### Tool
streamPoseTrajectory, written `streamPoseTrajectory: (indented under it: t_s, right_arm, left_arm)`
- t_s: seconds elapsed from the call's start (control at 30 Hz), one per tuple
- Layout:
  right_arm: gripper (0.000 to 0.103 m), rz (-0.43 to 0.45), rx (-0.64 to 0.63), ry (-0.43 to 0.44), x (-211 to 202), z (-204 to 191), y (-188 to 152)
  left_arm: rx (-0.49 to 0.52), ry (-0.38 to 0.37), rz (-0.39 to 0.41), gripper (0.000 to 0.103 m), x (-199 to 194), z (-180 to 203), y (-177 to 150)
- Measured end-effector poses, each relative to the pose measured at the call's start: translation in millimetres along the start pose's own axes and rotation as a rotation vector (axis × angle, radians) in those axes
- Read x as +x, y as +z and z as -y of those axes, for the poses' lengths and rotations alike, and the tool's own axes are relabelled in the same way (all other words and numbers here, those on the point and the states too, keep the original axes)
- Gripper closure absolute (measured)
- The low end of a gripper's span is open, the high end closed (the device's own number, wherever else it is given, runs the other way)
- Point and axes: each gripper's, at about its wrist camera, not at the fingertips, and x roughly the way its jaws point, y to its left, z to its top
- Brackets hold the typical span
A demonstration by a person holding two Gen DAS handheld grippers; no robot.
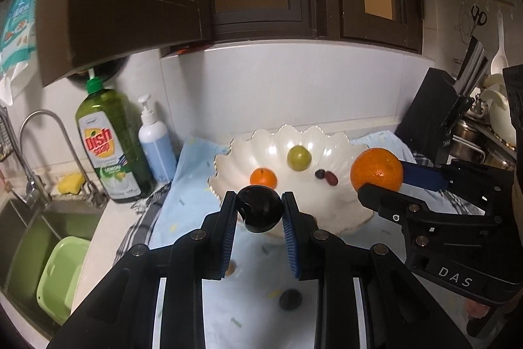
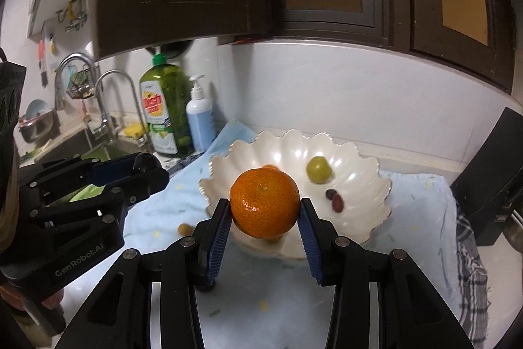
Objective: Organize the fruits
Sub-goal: 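Lift and carry the plum and tangerine over the white bowl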
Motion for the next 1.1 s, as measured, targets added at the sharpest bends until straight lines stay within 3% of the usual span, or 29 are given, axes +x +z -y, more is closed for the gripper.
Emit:
streamPoseTrajectory:
  t_s: [0.5, 1.1]
  right_arm:
    - [0.06, -0.041, -0.021, -0.044, 43.6, 23.3, 26.6]
    - [0.06, -0.255, -0.002, -0.034, 121.6, 52.6, 29.8]
  left_arm:
    - [0.042, -0.016, -0.039, 0.075, 52.0, 2.3, 31.1]
    - [0.039, -0.061, -0.3, 0.075, 148.3, 3.1, 33.8]
